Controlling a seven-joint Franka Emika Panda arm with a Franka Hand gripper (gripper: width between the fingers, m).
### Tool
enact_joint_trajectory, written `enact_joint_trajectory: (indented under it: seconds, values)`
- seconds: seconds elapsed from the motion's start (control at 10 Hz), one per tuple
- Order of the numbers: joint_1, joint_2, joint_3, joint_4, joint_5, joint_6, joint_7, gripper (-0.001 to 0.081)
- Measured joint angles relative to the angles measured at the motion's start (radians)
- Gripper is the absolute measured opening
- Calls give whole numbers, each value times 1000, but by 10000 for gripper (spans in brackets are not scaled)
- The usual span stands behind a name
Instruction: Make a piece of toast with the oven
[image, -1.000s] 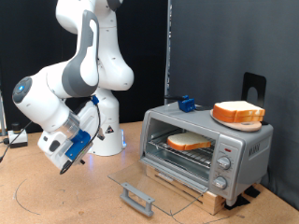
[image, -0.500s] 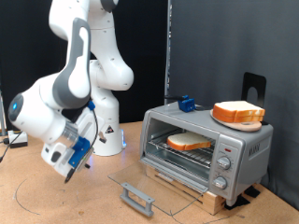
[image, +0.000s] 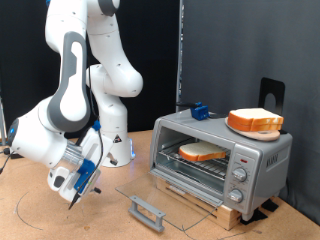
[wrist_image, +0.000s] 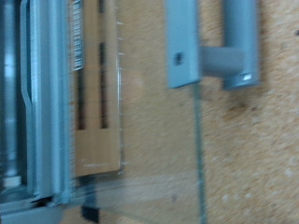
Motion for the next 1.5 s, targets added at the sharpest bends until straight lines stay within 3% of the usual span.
enact_joint_trajectory:
  seconds: [0.2, 0.4, 0.9, 1.0, 1.5]
  values:
    - [6, 69, 2, -2, -1, 66, -16, 809]
    - [11, 123, 3, 0, -9, 80, -16, 809]
    - [11, 158, 53, -42, 38, 30, -16, 809]
    - [9, 151, 65, -56, 56, 5, -16, 809]
    - [-37, 62, 76, -49, 85, -312, 5, 809]
